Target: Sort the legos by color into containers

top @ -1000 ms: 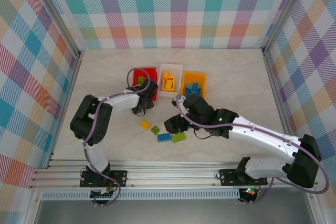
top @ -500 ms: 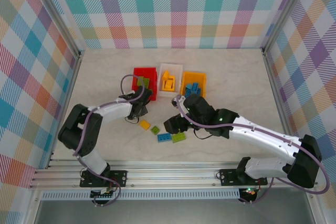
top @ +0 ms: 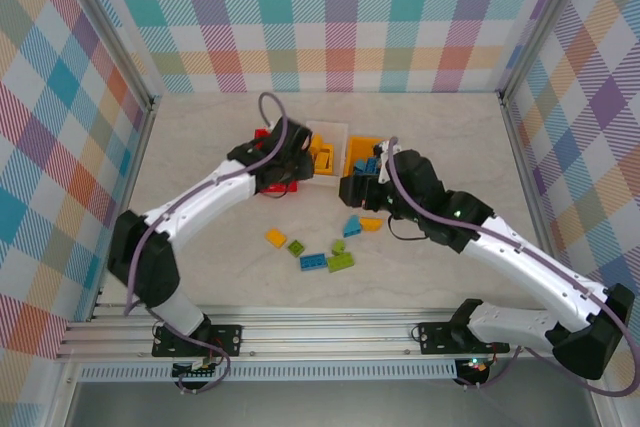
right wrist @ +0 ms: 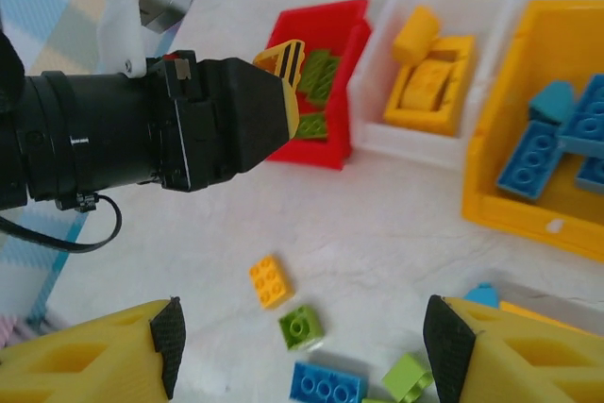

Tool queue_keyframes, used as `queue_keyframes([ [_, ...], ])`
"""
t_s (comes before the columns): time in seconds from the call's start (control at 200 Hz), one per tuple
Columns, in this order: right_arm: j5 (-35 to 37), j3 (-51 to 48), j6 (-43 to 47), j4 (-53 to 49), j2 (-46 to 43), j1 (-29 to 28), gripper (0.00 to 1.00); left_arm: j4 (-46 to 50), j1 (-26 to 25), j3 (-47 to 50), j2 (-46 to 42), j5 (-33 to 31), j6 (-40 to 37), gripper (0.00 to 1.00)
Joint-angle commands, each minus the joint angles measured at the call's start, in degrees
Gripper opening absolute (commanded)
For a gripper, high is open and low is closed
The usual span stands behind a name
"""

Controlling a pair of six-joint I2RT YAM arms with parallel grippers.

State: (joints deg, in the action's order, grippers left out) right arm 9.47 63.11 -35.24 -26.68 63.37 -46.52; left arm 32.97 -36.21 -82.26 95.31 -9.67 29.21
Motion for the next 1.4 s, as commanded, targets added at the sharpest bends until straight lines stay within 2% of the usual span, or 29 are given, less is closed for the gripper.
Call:
queue_keyframes([
  [0.0, -0.4, 3.0, -4.0, -3.8, 1.8, 2.4, 0.7, 2.2, 0.3, -9.8, 9.0, 6.2, -5.2, 0.31],
  [0.185, -2.1, 4.2, -4.8, -3.4, 3.1, 4.3, 0.7, 5.6, 2.9, -27.3, 25.2, 11.8, -5.0, 0.31],
  [0.32, -2.3, 3.0, -5.1, -3.4, 2.9, 4.4, 0.69, 6.7, 5.1, -34.5, 32.7, 14.4, -4.5, 0.33],
  [0.42, -2.6, 1.5, -5.5, -2.8, 2.7, 4.5, 0.7, 6.9, 6.0, -37.3, 35.9, 16.8, -4.3, 0.41],
  [0.49, -3.2, 0.9, -5.6, -2.6, 2.8, 4.5, 0.7, 7.4, 6.2, -38.2, 36.6, 17.7, -4.6, 0.51],
  [0.54, -3.6, 0.6, -5.6, -2.4, 3.0, 4.5, 0.69, 7.5, 6.3, -37.9, 36.0, 17.7, -4.8, 0.53],
  [0.795, -3.4, -0.4, -4.1, -3.9, 1.5, 4.5, 0.69, 3.7, 5.9, -28.6, 23.5, 16.7, -3.9, 0.55],
  [1.0, -1.6, 0.9, -1.0, -8.5, -1.3, 4.6, 0.69, 0.9, 4.5, -16.1, 7.6, 14.2, -2.4, 0.53],
  [1.18, -2.3, 3.9, 2.1, -13.6, -2.0, 4.5, 0.69, 3.6, 2.3, -5.0, -8.0, 12.0, -2.0, 0.53],
  [1.295, -4.2, 4.4, 3.3, -16.7, -1.5, 4.4, 0.68, 5.1, 0.7, 3.1, -17.1, 14.7, -2.6, 0.53],
  [1.395, -6.7, 2.1, 2.7, -18.5, -2.0, 4.3, 0.68, 3.9, -3.7, 10.9, -21.9, 19.4, -6.2, 0.54],
])
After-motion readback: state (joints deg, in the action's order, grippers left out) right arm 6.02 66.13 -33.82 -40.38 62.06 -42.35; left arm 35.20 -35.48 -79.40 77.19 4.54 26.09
